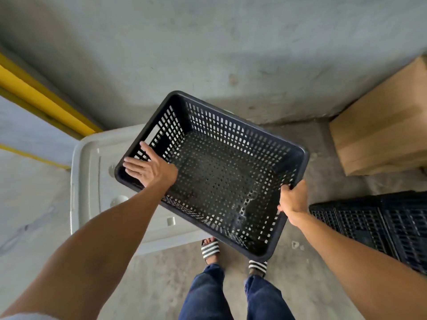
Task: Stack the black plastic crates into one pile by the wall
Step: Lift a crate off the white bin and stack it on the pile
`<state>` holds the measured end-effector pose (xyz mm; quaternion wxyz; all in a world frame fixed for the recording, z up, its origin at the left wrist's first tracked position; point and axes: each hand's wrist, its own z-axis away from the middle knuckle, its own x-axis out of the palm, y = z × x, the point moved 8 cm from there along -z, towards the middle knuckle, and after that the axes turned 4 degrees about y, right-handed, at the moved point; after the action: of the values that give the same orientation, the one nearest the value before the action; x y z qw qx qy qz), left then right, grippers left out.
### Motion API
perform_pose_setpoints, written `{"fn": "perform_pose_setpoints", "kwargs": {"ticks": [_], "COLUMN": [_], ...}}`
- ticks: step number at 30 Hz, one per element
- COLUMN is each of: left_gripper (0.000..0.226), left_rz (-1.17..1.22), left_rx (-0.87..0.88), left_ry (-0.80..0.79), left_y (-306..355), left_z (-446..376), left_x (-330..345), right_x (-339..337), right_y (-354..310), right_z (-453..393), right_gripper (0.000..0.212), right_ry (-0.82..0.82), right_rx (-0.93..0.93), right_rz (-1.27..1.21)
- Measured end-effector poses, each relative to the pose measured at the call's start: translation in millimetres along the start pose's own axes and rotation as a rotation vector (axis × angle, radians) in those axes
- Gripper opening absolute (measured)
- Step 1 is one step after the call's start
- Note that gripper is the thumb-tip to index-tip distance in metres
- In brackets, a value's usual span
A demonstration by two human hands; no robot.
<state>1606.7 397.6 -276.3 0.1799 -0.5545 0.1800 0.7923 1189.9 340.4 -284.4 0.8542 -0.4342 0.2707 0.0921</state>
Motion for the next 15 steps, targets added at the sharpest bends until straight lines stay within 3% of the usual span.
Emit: {"fn": "perform_pose_setpoints", "kwargs": {"ticks": [4,8,12,15], "left_gripper": [0.103,0.080,0.041,0.046], "left_rz": [-0.087,-0.147,0.140,0.341], "left_rx": [0.091,0.128,0.009,-0.072], "left_ry": [0.104,0.107,-0.042,-0.041], "left_y": [-6,-11,-30,-51], "left_z": [-7,-19,-29,-21], "left_x": [-17,-30,-4,4], "right_x": [-1,-14,-30,-37], "right_y": [3,6,13,19], "right_z": [-8,-20,-31,-35], "right_gripper": [0.012,0.010,0.010,0.010], "right_ry": [-0.011,-0.058,-0.113,-0.107], "right_rx": [-0.008,-0.051,-0.101,-0.155], "right_rz": [0.025,0.080,0.190,0.255]}}
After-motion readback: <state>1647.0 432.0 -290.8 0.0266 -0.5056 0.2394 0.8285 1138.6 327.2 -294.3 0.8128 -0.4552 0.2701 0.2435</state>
